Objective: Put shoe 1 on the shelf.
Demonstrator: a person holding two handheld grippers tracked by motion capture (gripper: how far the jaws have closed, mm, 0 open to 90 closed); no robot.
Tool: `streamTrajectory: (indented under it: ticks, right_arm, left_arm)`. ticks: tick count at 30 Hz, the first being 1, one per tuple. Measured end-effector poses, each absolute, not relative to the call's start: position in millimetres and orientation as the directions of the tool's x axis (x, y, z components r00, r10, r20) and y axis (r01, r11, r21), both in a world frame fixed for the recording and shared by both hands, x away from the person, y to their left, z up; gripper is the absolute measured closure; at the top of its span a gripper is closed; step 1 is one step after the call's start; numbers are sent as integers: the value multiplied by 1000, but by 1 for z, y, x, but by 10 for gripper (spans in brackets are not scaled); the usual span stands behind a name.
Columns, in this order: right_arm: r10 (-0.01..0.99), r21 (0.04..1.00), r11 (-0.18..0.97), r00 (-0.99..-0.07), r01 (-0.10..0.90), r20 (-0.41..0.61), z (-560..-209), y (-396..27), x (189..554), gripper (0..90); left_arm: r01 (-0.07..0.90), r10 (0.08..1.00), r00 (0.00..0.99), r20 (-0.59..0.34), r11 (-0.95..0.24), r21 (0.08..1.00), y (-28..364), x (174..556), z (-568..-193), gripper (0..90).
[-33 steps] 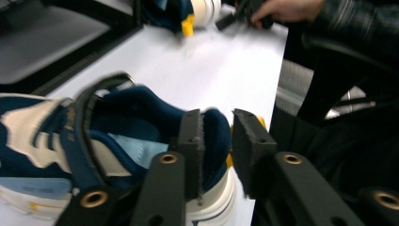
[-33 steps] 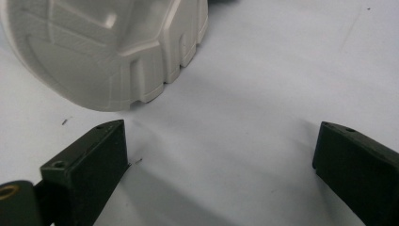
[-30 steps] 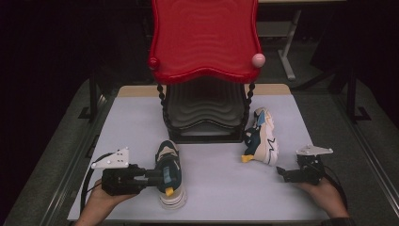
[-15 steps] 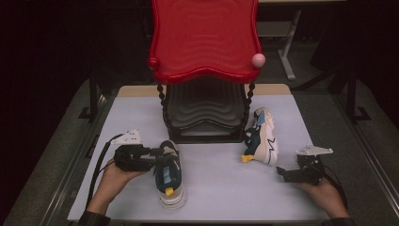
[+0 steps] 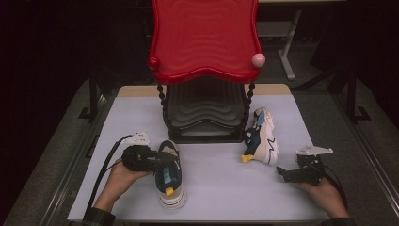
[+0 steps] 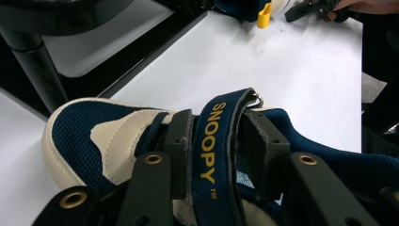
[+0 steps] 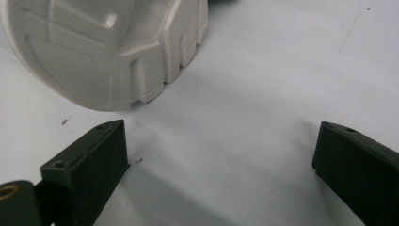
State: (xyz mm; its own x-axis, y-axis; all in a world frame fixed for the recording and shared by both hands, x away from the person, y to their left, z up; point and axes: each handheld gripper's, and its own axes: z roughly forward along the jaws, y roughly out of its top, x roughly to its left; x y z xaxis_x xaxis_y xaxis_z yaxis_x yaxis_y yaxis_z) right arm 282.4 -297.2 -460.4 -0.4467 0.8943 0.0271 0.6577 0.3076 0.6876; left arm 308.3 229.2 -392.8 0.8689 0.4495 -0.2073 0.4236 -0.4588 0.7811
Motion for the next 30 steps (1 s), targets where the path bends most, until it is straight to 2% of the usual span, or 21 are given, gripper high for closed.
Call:
streamTrajectory:
  ticks: [5,14,30]
  right_arm:
    - [894,687,308,-447,658,28,-460,-297,283,31]
    - [894,687,308,-447,658,27,-460,-297,283,31]
    - [894,687,308,-447,658,27,-460,-297,283,31]
  left_arm:
    - [417,427,876,-223,-440,796,230,306,-392,710]
    - [417,396,884,-250,-423,805,231,299,-390,715]
    - [385,325,908,-263,-402,831,205,291,-373,718]
